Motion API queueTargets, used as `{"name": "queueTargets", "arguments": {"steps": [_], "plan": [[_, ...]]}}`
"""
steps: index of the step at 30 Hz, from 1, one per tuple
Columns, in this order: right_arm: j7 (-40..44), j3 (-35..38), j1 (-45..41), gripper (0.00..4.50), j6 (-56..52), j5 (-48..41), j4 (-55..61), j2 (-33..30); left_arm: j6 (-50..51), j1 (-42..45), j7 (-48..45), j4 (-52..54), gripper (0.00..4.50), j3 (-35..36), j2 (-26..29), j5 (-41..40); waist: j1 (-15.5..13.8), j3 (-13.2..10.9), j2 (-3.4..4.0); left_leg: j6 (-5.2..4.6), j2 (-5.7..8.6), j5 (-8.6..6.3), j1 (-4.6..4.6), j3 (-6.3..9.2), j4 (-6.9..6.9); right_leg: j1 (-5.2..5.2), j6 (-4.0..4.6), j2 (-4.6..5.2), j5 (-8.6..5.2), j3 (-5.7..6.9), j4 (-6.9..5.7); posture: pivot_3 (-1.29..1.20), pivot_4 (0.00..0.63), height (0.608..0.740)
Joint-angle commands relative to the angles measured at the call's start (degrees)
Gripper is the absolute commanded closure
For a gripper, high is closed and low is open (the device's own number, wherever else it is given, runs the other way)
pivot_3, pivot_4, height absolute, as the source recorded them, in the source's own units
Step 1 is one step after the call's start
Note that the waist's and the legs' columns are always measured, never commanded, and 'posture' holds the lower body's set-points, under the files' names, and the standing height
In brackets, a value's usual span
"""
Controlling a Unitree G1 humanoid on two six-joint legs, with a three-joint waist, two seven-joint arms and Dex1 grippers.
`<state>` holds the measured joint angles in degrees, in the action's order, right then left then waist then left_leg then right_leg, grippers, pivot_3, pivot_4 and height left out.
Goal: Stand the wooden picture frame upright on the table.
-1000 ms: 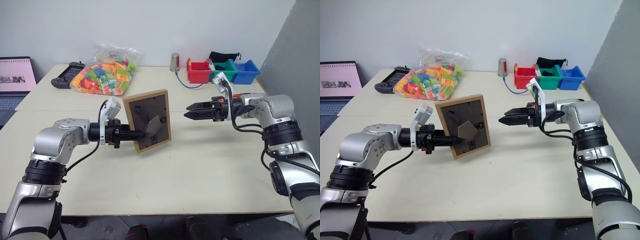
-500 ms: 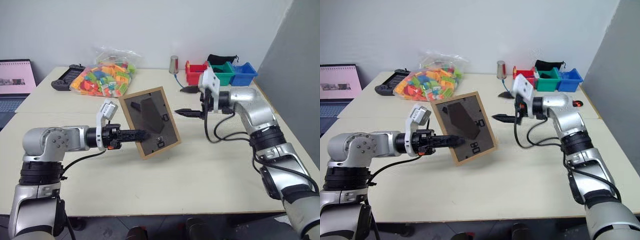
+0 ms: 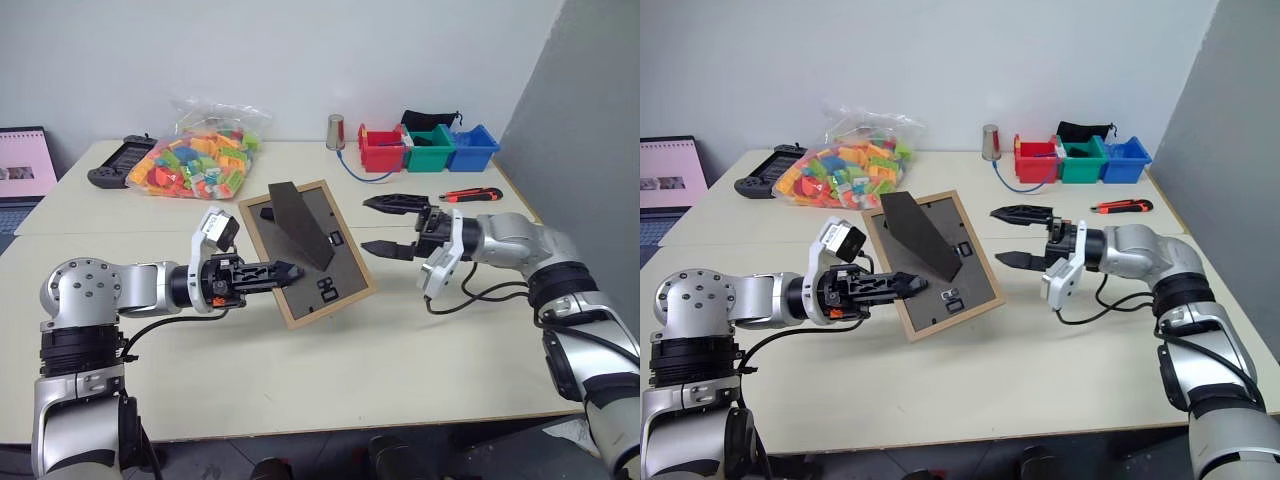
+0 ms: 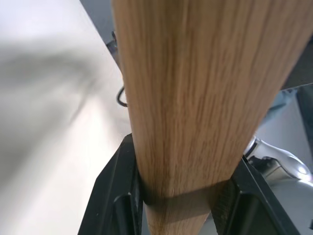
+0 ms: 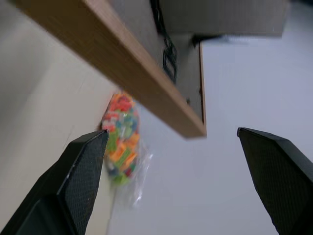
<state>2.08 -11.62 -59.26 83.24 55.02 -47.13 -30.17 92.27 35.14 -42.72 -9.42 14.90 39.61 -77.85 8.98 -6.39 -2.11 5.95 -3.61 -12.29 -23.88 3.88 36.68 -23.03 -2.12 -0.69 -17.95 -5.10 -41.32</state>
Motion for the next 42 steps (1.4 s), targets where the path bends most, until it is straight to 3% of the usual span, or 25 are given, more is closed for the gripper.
{"name": "queueTargets", "arguments": {"steps": [1,4,8,13,20,21,22,23,24,28,30,31,42], "plan": [[-24.23,-8.1,-4.75,0.03,-5.66,16.14,3.77,-0.19,0.23,0.63,4.79,0.51,3.13,-1.51,0.98,-9.86,-0.04,0.03,0.0,0.0,0.05,0.0,0.0,0.08,0.01,0.0,0.0,0.02,0.0,-0.01,-0.01,0.0,0.0,0.74],[-38.96,-15.8,-8.48,0.03,-11.5,24.12,2.94,-0.04,0.23,-0.81,7.83,1.79,3.13,-2.69,1.32,-14.22,-0.12,0.23,0.0,0.0,0.11,0.0,0.0,0.19,0.01,0.01,0.0,0.02,0.0,-0.01,-0.01,0.0,0.0,0.74],[-52.17,-25.05,-13.16,0.03,-14.64,29.99,-0.24,-0.32,-0.42,-2.62,11.45,2.64,3.13,-3.67,2.0,-18.69,-0.11,0.59,-0.01,0.0,0.18,0.0,0.0,0.29,-0.01,0.0,0.01,0.03,0.0,-0.05,0.0,0.0,0.0,0.74],[-62.32,-33.0,-15.99,0.98,-15.4,33.03,-1.88,-1.38,-3.16,-4.36,14.96,3.78,3.13,-4.46,2.91,-22.75,-0.12,1.26,-0.08,-0.02,0.2,-0.01,0.0,0.31,-0.04,0.02,0.01,0.03,0.0,-0.03,0.0,0.0,0.0,0.74],[-68.02,-38.27,-17.8,2.59,-16.57,32.39,-2.83,-1.34,-6.2,-5.56,18.08,4.92,3.13,-6.78,4.22,-27.06,-0.56,1.53,-0.16,-0.05,0.25,-0.03,0.15,0.43,-0.05,0.31,0.01,0.05,0.0,0.04,0.1,0.0,0.0,0.74],[-68.35,-38.71,-17.98,2.72,-16.72,32.27,-2.97,-1.29,-6.49,-5.6,18.31,5.04,3.13,-7.12,4.4,-27.44,-0.59,1.53,-0.16,-0.05,0.25,-0.03,0.19,0.46,-0.05,0.37,0.01,0.05,0.0,0.06,0.11,0.0,0.15,0.74],[-68.46,-39.08,-18.12,2.94,-16.81,32.06,-3.21,-1.19,-6.76,-5.62,18.55,5.15,3.13,-7.48,4.52,-27.75,-0.72,1.07,-0.09,-0.06,0.25,-0.03,0.25,0.47,-0.06,0.44,0.01,0.05,0.0,0.07,0.13,0.0,0.15,0.74],[-68.68,-39.41,-18.21,3.08,-16.93,31.92,-3.33,-1.13,-7.01,-5.72,18.67,5.4,3.13,-7.77,4.69,-27.95,-1.12,-0.36,-0.26,-0.07,0.27,-0.06,0.33,0.48,-0.11,0.55,0.03,0.05,-0.01,0.07,0.17,0.0,0.15,0.74],[-68.86,-39.76,-18.28,3.21,-17.05,31.81,-3.38,-1.1,-7.33,-5.94,18.71,5.82,3.13,-7.98,4.95,-28.02,-1.25,-0.66,-0.32,-0.38,0.3,-0.3,1.25,0.45,-0.42,1.34,0.19,0.05,-0.11,-0.06,0.38,0.0,0.15,0.74],[-69.08,-40.9,-18.37,3.22,-17.09,31.03,-3.46,-1.3,-9.98,-7.02,18.22,8.6,3.13,-7.14,4.65,-25.14,-1.58,-1.0,-0.03,-0.48,0.81,-0.27,1.33,0.8,-0.64,1.42,0.07,0.04,-0.32,-0.55,0.23,0.0,0.15,0.74],[-68.62,-40.86,-18.27,3.22,-16.88,30.21,-3.66,-1.39,-12.24,-7.56,18.16,10.03,2.44,-6.15,4.09,-21.39,-1.71,-1.04,0.01,-0.47,0.84,-0.27,1.29,0.95,-0.67,1.41,0.05,0.04,-0.35,-0.49,0.27,0.0,0.15,0.74],[-68.37,-40.8,-18.23,3.22,-16.83,29.85,-3.81,-1.4,-12.91,-7.63,18.22,9.9,2.39,-5.97,3.91,-20.57,-1.82,-1.09,0.07,-0.47,0.85,-0.27,1.27,0.96,-0.68,1.41,0.05,0.04,-0.35,-0.48,0.29,0.0,0.15,0.74],[-58.23,-39.69,-13.7,3.22,-14.03,22.98,-5.25,-4.79,-14.79,-8.26,8.59,9.02,0.01,0.7,12.23,-11.38,-2.1,-1.7,0.31,-0.48,0.92,-0.27,1.28,1.06,-0.67,1.47,0.05,0.06,-0.38,-0.47,0.33,0.0,0.15,0.74]]}}
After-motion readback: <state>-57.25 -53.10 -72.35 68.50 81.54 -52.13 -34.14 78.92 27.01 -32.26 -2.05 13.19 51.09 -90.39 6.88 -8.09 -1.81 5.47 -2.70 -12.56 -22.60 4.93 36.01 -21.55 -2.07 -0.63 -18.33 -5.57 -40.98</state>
